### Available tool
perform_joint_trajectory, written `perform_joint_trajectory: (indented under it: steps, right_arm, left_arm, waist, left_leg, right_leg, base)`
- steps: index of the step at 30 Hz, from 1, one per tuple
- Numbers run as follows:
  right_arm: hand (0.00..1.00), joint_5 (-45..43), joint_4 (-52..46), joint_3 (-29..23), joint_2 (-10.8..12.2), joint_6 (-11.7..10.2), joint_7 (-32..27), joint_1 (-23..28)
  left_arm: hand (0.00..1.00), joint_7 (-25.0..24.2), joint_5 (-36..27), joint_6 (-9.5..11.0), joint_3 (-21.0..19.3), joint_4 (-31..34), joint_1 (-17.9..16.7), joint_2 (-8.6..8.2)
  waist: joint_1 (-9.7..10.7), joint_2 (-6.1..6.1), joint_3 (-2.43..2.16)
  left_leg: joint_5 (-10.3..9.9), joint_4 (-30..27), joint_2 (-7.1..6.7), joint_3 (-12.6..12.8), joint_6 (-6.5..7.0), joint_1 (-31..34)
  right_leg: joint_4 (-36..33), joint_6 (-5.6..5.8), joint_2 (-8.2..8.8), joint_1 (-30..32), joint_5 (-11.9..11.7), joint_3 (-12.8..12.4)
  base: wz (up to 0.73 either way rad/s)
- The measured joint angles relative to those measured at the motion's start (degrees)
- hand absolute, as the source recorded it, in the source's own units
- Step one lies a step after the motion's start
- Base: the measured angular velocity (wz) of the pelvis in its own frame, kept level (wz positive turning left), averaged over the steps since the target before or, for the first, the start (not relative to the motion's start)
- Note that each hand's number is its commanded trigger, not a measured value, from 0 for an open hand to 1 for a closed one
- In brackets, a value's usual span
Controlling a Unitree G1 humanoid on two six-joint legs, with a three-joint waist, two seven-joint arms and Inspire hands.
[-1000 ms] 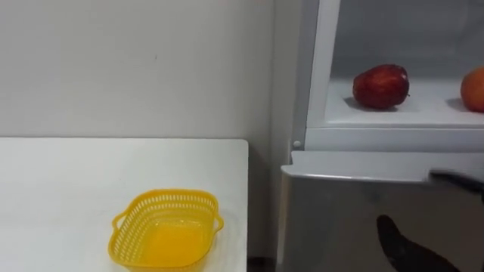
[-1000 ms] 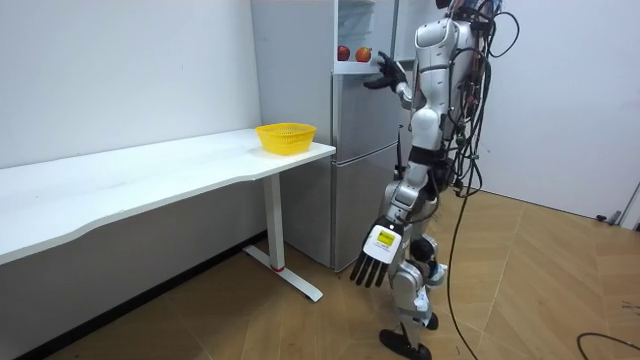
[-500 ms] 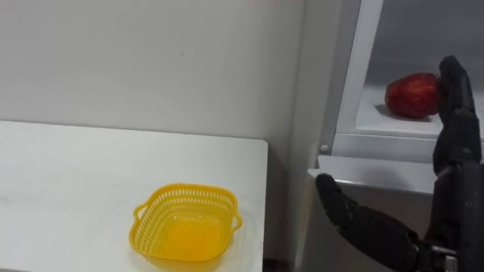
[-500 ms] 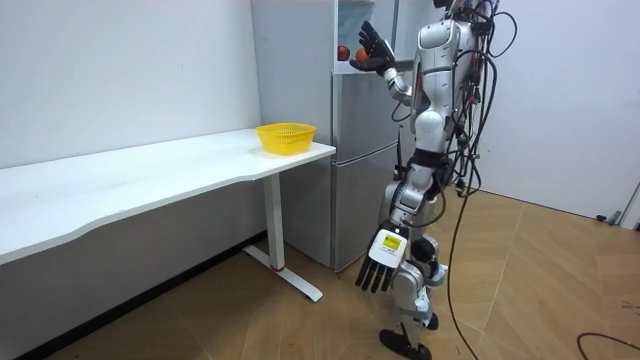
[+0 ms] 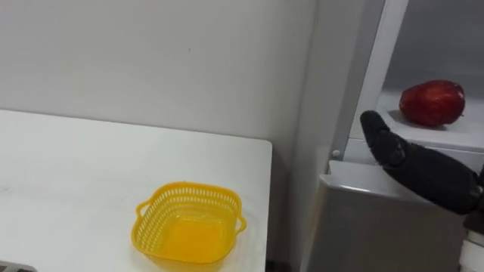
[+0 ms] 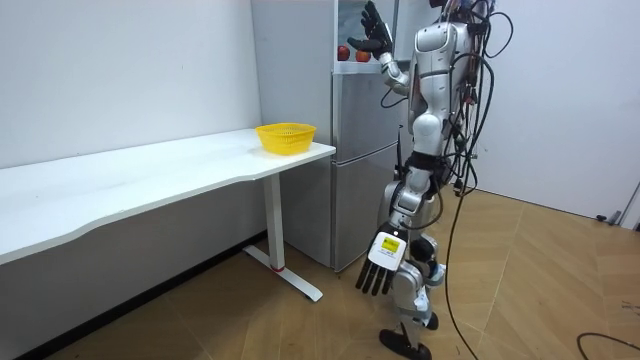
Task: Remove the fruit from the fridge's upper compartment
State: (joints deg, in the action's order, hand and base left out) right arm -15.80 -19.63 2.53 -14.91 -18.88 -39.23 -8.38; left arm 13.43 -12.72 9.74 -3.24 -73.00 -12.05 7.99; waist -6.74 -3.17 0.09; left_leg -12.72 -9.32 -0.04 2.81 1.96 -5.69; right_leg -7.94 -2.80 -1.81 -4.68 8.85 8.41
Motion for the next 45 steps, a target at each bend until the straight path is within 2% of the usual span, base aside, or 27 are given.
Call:
perform_joint_trajectory:
  steps: [5, 8, 12, 15, 18, 20, 23, 29, 32, 35, 42, 45]
  right_arm:
    - [0.0, 2.69, 1.28, -3.28, 0.0, 1.01, 0.37, -1.51]
    - [0.0, 4.9, 1.57, -6.63, 0.0, 1.98, 0.48, -1.89]
    - [0.0, 6.69, 2.54, -8.42, -0.41, 2.44, 0.42, -2.73]
    - [0.0, 9.11, 2.85, -8.55, -1.77, 3.69, 0.66, -2.76]
    - [0.0, 9.35, 3.63, -8.73, -2.8, 4.75, 1.08, -2.94]
    - [0.0, 10.8, 6.41, -8.78, -3.65, 4.94, 1.87, -4.68]
    - [0.0, 13.01, 10.17, -9.39, -4.04, 6.62, 1.9, -7.86]
    - [0.0, 13.79, 12.01, -10.09, -4.13, 8.16, 2.02, -9.67]
    - [0.0, 13.82, 12.17, -10.09, -4.13, 9.28, 2.82, -9.79]
    - [0.0, 13.85, 12.31, -10.09, -4.12, 10.21, 3.46, -9.79]
    - [0.0, 16.93, 15.33, -10.08, -4.37, 10.65, 5.64, -10.82]
    - [0.0, 17.27, 17.32, -10.08, -6.3, 11.5, 5.98, -10.87]
  left_arm:
    - [0.0, -0.15, 1.99, -1.64, -0.56, 0.13, 0.01, 0.1]
    - [0.0, -0.73, 4.18, -2.41, -1.88, 0.06, 0.04, 0.15]
    - [0.0, -1.48, 5.14, -3.82, -2.32, 0.35, -0.25, 0.29]
    - [0.0, -1.62, 6.18, -4.62, -2.31, 1.05, -0.55, 0.38]
    - [0.0, -1.76, 6.94, -4.86, -2.34, 2.2, -0.42, 0.69]
    - [0.0, -1.81, 8.49, -5.28, -2.49, 2.53, -0.37, 0.82]
    - [0.0, -1.89, 8.55, -6.55, -2.59, 3.58, -0.24, 0.82]
    - [0.0, -2.96, 8.48, -7.79, -2.56, 5.58, -0.84, 0.85]
    - [0.0, -3.09, 8.49, -8.6, -2.59, 6.04, -1.45, 0.81]
    - [0.0, -3.38, 8.5, -8.84, -2.63, 6.18, -1.58, 0.82]
    - [0.0, -4.76, 8.47, -9.0, -2.72, 6.43, -1.64, 1.12]
    - [0.0, -5.59, 8.54, -9.22, -2.76, 6.57, -1.66, 1.87]
  waist:
    - [0.21, 0.19, 0.33]
    - [0.17, 0.22, 0.35]
    - [0.43, 0.06, 0.31]
    - [0.46, -0.39, 0.24]
    - [0.34, -1.17, 0.37]
    - [0.5, -1.7, 0.49]
    - [0.57, -2.03, 0.51]
    - [0.52, -1.43, 0.51]
    - [0.49, -0.82, 0.19]
    - [0.43, -0.53, 0.06]
    - [0.68, -0.76, 0.19]
    - [0.39, -1.32, 0.36]
  left_leg:
    - [-0.04, -0.1, -0.05, -0.94, 0.01, 0.16]
    - [-0.03, -0.22, -0.19, -1.38, 0.02, 0.34]
    - [-0.01, -0.3, -0.57, -1.44, 0.02, 0.22]
    - [0.01, -0.3, -0.57, -1.44, 0.03, 0.05]
    - [0.02, -0.33, -0.56, -1.44, 0.03, 0.02]
    - [0.02, -0.51, -0.56, -1.44, 0.04, 0.01]
    - [-0.03, -0.49, -0.53, -1.6, 0.1, 0.31]
    - [-0.07, -0.48, -0.38, -2.05, 0.14, 0.34]
    - [-0.05, -0.53, -0.61, -2.06, 0.13, 0.16]
    - [-0.04, -0.9, -0.6, -2.03, 0.13, 0.12]
    - [-0.04, -1.55, -0.37, -2.04, 0.13, 0.21]
    - [-0.04, -1.59, -0.42, -2.04, 0.13, 0.23]
  right_leg:
    - [-0.15, 0.01, 0.47, -0.2, 0.0, 1.0]
    - [-0.12, 0.03, 0.58, -0.18, 0.02, 1.03]
    - [-0.05, 0.03, 0.57, -0.33, 0.02, 1.04]
    - [-0.09, 0.03, 0.57, -0.29, 0.02, 1.1]
    - [-0.17, 0.04, 0.58, -0.2, 0.02, 1.19]
    - [-0.3, 0.04, 0.65, -0.2, 0.02, 1.23]
    - [-0.35, 0.07, 0.71, -0.2, 0.03, 1.34]
    - [-0.7, 0.13, 0.79, -0.13, 0.07, 2.4]
    - [-0.7, 0.13, 0.78, -0.11, 0.07, 2.71]
    - [-0.7, 0.12, 0.78, -0.29, 0.07, 2.71]
    - [-0.85, 0.12, 1.0, -0.45, 0.07, 2.81]
    - [-0.94, 0.11, 1.05, -0.38, 0.07, 2.85]
  base:
    - [0.09]
    - [0.07]
    - [0.0]
    - [0.0]
    - [0.0]
    - [0.0]
    - [0.01]
    - [0.04]
    - [0.0]
    - [0.0]
    - [0.0]
    - [0.0]
